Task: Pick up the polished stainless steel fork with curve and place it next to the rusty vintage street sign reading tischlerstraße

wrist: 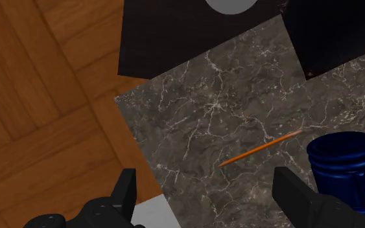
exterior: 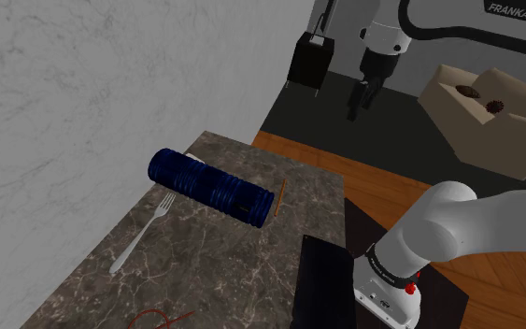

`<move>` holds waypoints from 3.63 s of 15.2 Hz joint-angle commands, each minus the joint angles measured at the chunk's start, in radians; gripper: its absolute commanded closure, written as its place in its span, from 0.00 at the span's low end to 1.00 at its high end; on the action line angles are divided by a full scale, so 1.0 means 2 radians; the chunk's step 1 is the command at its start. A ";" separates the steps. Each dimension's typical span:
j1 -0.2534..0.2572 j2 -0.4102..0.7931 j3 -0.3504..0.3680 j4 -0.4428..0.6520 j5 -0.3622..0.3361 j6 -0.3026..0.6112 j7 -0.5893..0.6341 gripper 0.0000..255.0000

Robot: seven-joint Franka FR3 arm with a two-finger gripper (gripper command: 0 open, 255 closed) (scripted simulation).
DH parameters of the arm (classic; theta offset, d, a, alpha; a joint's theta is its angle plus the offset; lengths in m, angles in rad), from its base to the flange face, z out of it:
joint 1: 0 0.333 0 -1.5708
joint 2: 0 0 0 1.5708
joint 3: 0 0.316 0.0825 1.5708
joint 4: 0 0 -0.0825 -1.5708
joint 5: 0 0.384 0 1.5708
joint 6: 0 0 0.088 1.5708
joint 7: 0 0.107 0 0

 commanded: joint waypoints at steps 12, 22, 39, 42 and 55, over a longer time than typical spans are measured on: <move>0.005 -0.035 0.137 -0.090 0.122 0.060 0.246 0.00; -0.010 0.046 0.286 -0.083 0.215 0.162 0.469 0.00; -0.150 0.485 0.560 0.116 -0.068 0.321 1.020 0.00; -0.072 0.565 0.497 0.177 -0.140 0.309 1.106 0.00; 0.059 0.721 0.385 0.328 -0.235 0.303 1.231 0.00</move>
